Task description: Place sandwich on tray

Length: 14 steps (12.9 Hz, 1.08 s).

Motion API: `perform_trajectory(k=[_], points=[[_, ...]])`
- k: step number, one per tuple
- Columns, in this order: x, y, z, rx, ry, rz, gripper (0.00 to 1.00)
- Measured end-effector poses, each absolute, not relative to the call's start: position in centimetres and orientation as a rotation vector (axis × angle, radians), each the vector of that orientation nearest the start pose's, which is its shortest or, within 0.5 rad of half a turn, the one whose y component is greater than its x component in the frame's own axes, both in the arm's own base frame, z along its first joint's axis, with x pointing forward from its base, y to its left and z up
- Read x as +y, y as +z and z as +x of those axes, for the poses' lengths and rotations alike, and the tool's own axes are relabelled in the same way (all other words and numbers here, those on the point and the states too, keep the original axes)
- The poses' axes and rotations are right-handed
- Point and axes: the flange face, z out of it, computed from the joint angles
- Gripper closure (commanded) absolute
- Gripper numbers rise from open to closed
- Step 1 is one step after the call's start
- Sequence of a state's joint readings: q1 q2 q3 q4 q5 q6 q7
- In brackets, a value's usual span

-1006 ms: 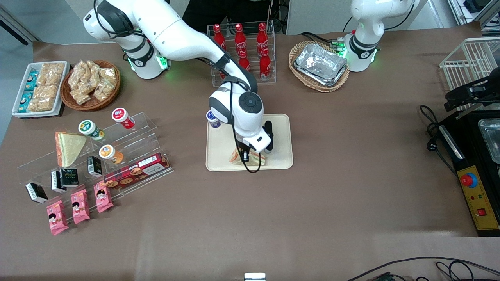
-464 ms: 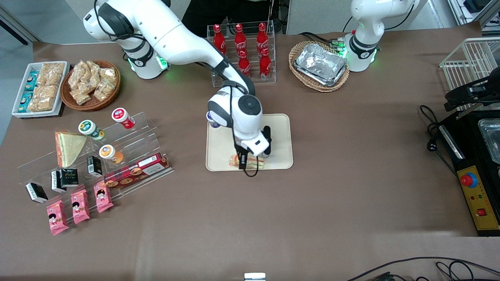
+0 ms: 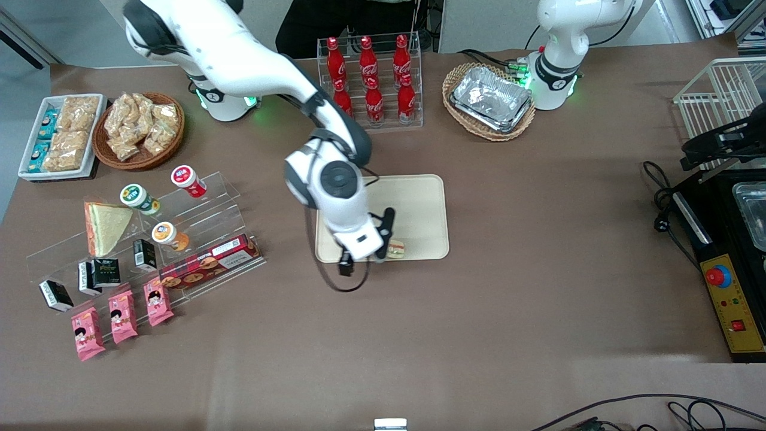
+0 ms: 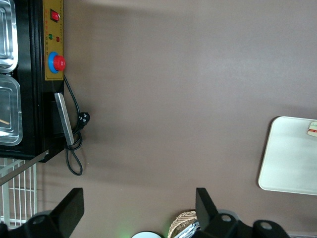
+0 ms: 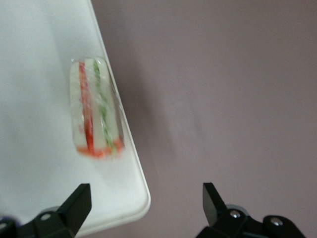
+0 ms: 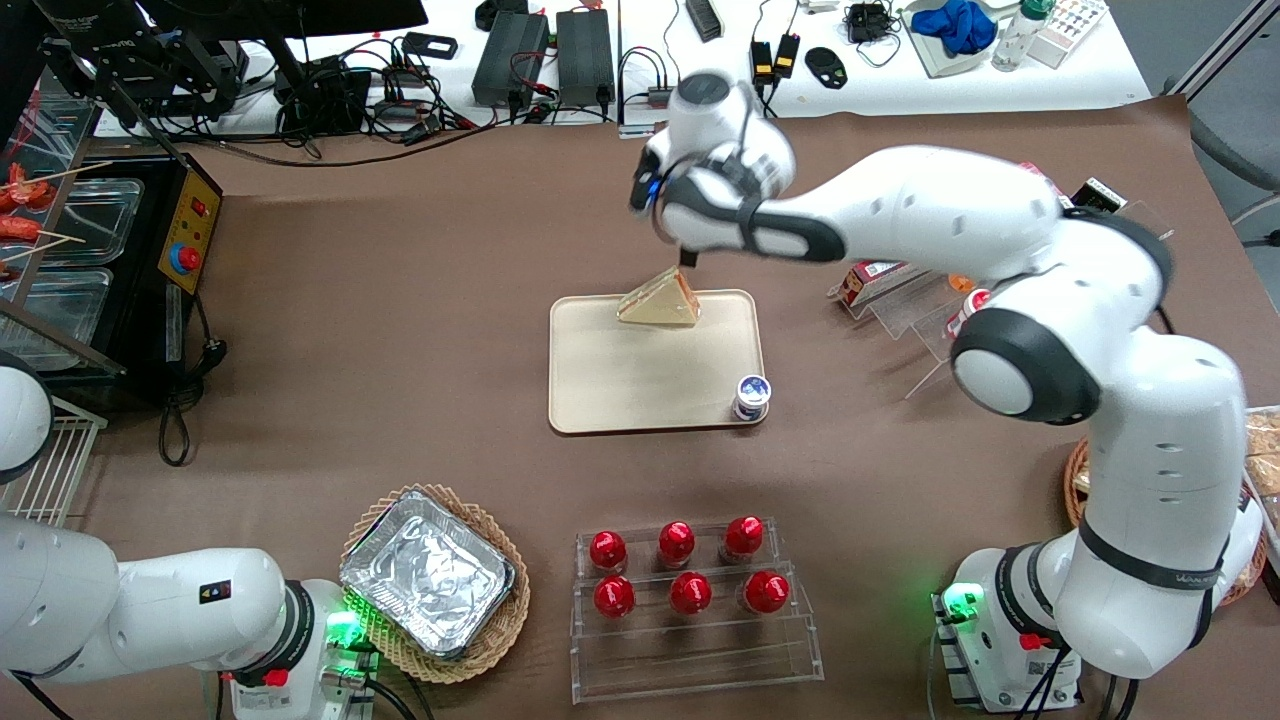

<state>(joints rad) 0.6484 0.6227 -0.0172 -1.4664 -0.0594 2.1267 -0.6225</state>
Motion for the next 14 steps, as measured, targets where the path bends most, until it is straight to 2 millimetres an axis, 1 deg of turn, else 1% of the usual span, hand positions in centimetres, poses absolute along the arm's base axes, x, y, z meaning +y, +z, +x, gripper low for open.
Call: perform_trajectory(k=[2,4,5,7,10,12,14], points=[[38.7,36.5,59.3,-1.801,-0.034,-2.597,0.0],[34.4,41.6,60.4,-1.703,-0.032,-2.647,0.0],[31.9,43.9,61.0,-1.653,-0.041,-2.676,0.0],[26.3,47.6,62.1,-1.541,-0.045,-2.74,0.0],[18.2,51.1,63.1,-1.371,-0.039,-2.827,0.0],[14.4,52.8,63.1,-1.211,-0.036,-2.894,0.0],[11.5,54.3,62.7,-1.072,-0.019,-2.945,0.0]])
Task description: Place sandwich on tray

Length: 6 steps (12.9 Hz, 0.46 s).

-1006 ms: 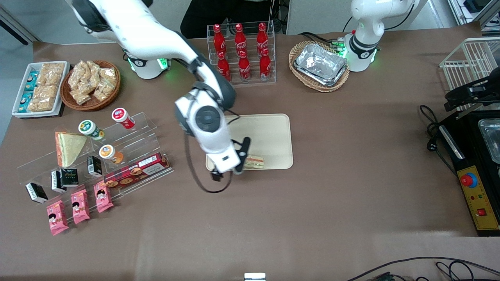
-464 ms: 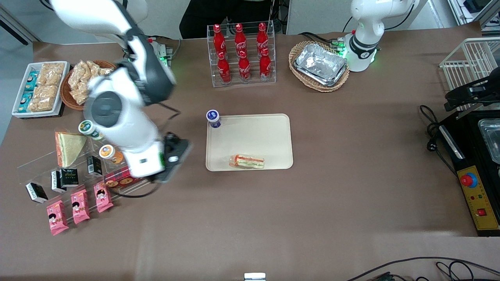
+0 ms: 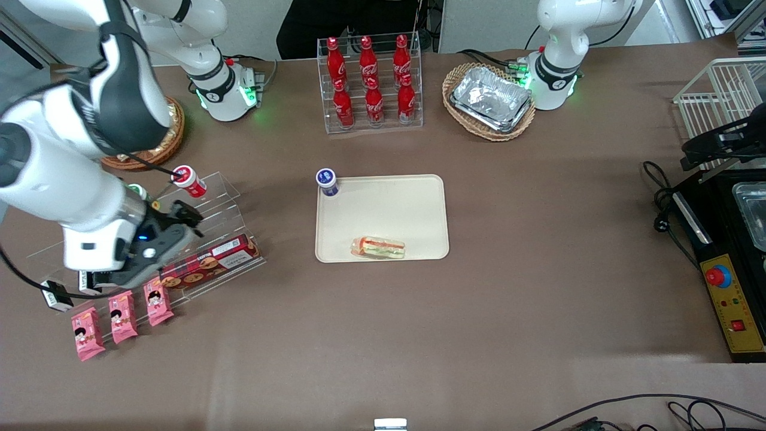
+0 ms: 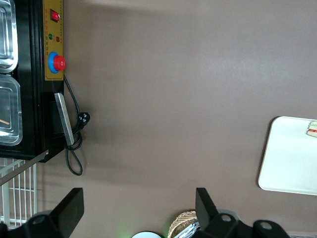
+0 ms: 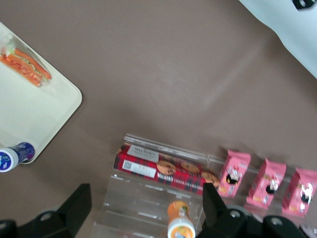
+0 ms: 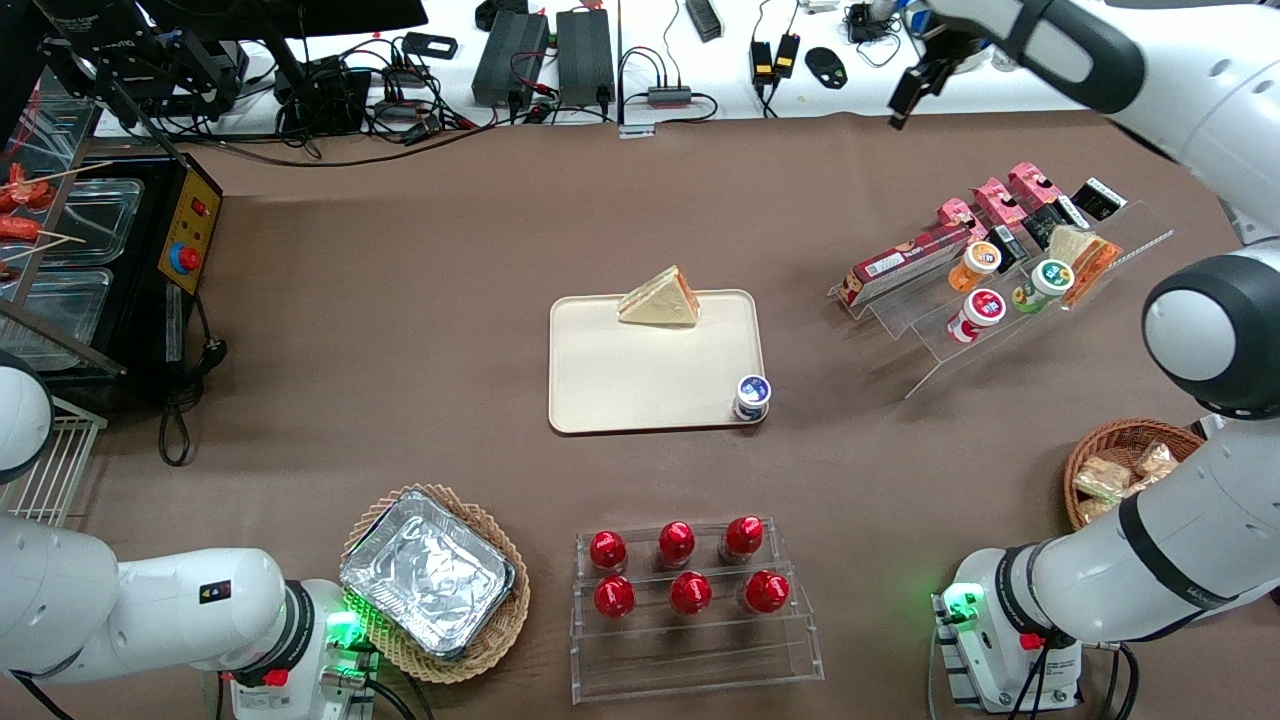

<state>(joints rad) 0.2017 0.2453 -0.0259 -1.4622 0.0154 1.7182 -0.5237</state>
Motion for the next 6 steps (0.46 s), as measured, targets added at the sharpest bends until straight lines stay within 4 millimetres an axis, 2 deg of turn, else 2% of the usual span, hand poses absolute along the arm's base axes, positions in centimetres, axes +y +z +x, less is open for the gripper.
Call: perform_trajectory(k=[3,6], points=[[5.3,55.9,62.2,-0.891,0.01,-2.994,0.0],[-2.7,56.3,62.1,-0.613,-0.042,-2.924,0.0]])
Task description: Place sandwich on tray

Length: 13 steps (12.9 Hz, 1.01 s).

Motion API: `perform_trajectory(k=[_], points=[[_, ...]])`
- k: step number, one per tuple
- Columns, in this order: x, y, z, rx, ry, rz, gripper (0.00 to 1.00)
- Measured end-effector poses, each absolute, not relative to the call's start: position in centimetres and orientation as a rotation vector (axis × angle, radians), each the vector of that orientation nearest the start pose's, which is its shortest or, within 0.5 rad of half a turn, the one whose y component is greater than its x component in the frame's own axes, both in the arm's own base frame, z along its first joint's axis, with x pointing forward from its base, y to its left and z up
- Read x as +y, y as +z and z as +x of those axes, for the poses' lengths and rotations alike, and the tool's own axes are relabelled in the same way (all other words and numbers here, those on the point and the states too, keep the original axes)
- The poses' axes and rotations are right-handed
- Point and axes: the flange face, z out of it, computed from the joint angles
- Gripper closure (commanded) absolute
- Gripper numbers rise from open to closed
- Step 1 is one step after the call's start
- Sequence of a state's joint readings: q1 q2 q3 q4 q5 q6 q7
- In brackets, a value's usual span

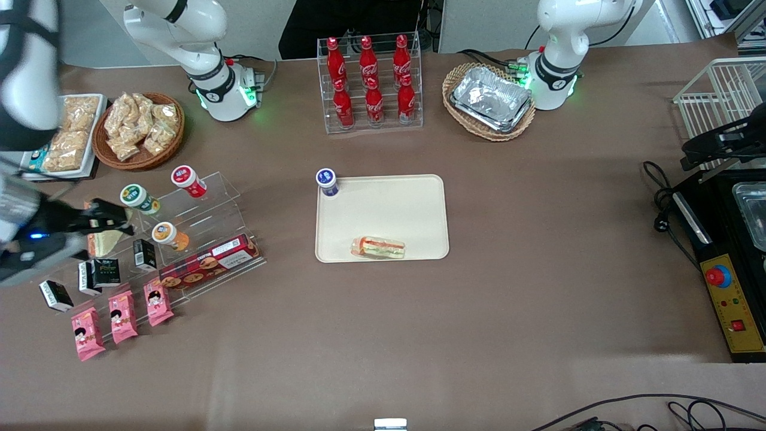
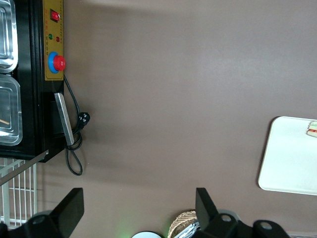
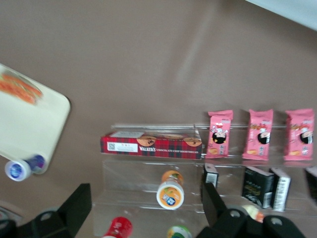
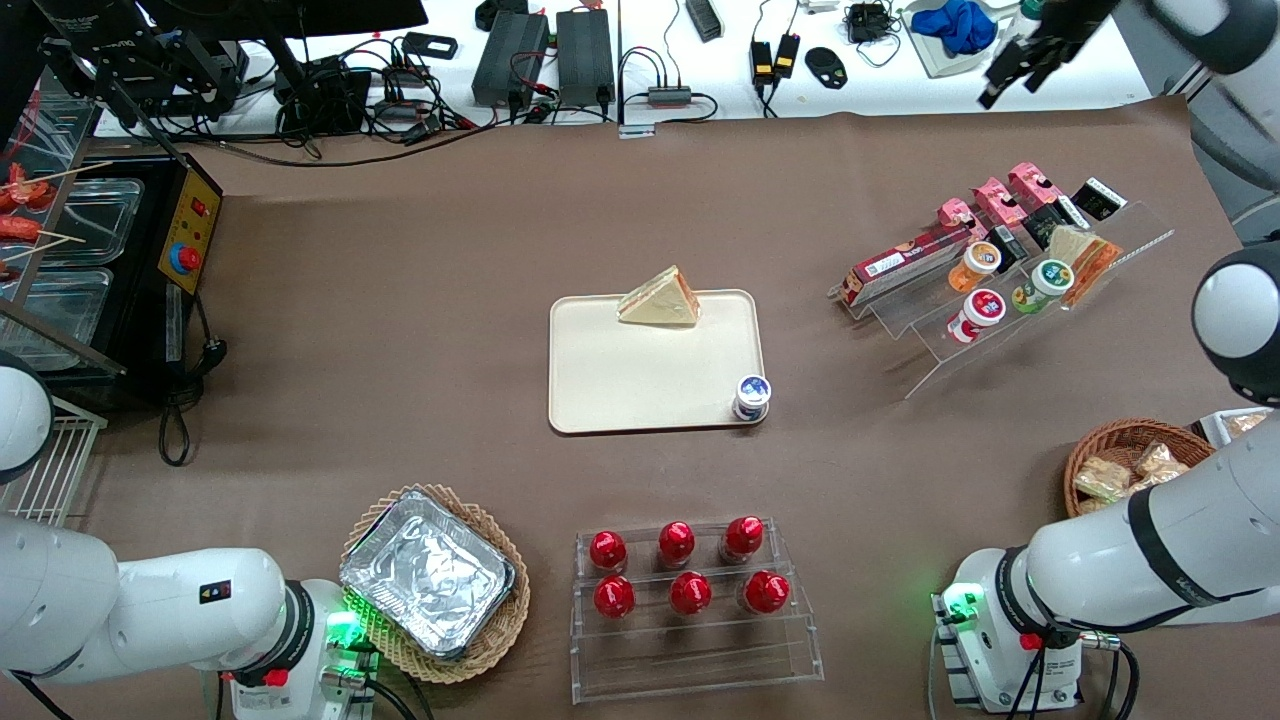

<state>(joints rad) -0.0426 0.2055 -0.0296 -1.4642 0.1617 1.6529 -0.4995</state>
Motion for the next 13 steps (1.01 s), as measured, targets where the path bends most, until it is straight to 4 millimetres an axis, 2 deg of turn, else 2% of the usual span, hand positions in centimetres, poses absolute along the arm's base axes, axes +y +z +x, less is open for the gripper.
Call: perform_trajectory(k=[2,3,4,6,8,9,11,13], points=[[-7.7,56.1,61.8,-0.464,-0.08,-2.871,0.0],[-8.7,56.1,61.6,-0.444,-0.081,-2.872,0.0],[-8.5,56.1,61.6,-0.447,-0.079,-2.874,0.0],[-7.6,56.4,61.6,-0.401,-0.065,-2.902,0.0],[-6.4,57.4,60.6,-0.121,0.032,-2.978,0.0],[-5.0,57.8,60.1,-0.02,0.074,-2.996,0.0],[-1.9,58.5,59.9,0.03,0.09,-3.04,0.0],[-0.9,59.0,59.8,0.04,0.079,-3.05,0.0]])
